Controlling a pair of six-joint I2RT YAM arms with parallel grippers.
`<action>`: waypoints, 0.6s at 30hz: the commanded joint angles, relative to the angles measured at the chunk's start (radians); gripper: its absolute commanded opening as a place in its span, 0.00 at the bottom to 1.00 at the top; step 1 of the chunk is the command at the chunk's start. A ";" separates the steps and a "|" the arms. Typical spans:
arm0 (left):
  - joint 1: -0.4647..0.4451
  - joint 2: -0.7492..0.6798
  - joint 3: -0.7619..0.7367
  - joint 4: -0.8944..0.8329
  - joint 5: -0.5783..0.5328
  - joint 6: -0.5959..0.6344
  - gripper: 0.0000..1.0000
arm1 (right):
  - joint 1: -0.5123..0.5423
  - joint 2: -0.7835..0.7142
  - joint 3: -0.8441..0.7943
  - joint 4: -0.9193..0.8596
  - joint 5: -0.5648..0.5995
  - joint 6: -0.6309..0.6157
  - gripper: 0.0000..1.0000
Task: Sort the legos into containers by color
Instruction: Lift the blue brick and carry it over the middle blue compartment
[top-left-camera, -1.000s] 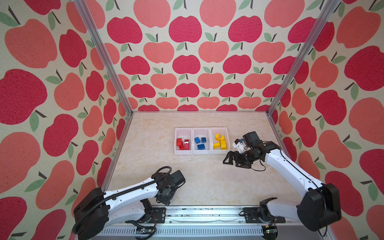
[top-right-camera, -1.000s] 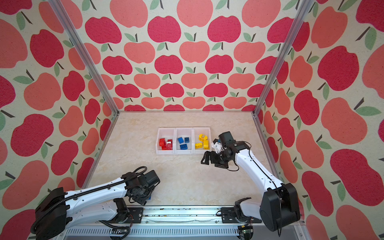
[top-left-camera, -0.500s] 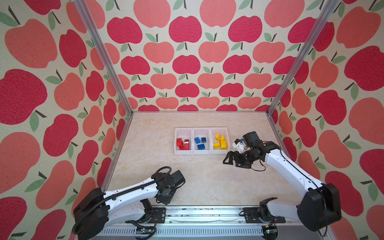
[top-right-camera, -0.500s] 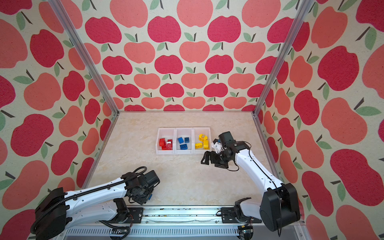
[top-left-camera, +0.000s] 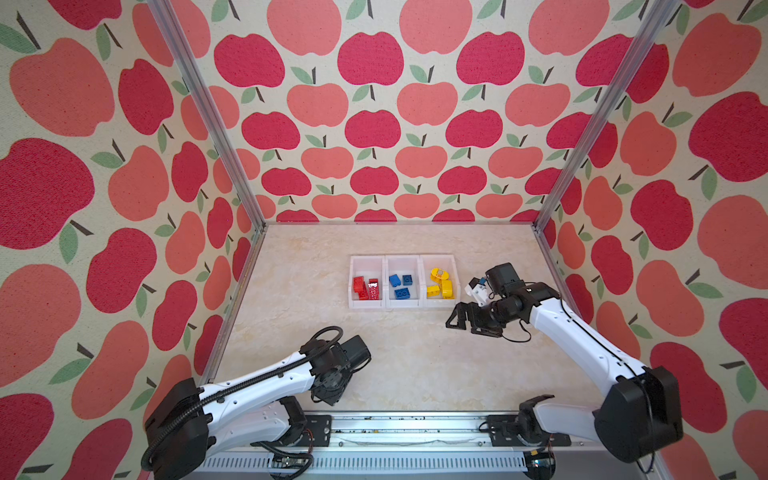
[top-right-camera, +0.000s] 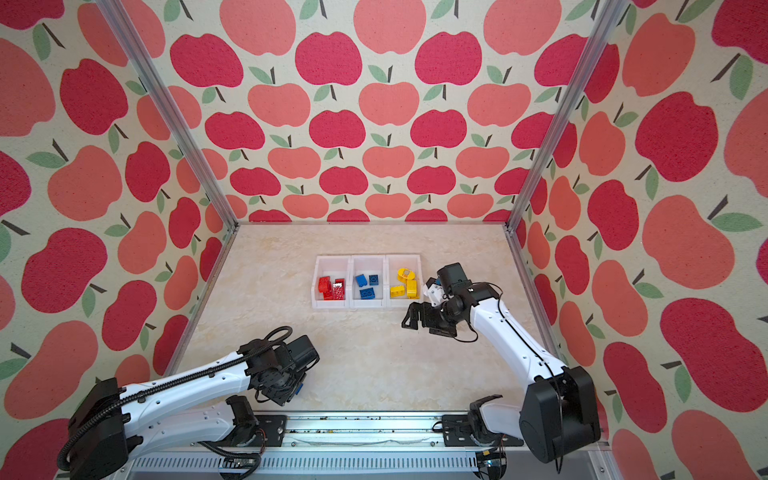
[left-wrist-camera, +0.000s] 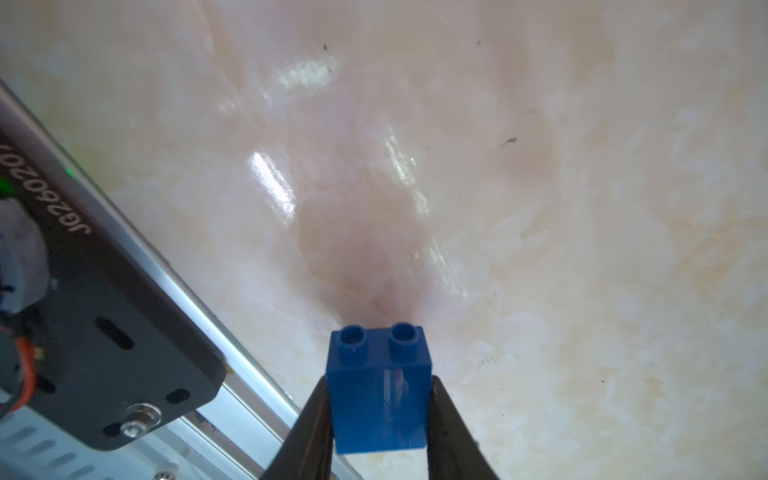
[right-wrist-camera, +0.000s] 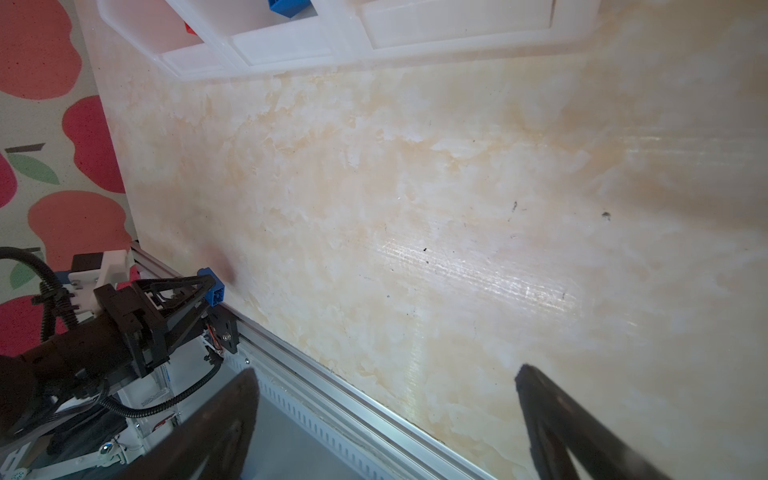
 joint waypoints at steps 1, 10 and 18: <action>0.024 -0.001 0.074 -0.081 -0.054 0.111 0.23 | -0.008 -0.023 0.003 0.009 -0.003 0.007 0.99; 0.111 0.163 0.328 -0.086 -0.105 0.473 0.21 | -0.008 -0.068 -0.031 0.036 0.006 0.044 0.99; 0.185 0.320 0.533 -0.018 -0.093 0.775 0.20 | -0.008 -0.132 -0.067 0.043 0.021 0.077 0.99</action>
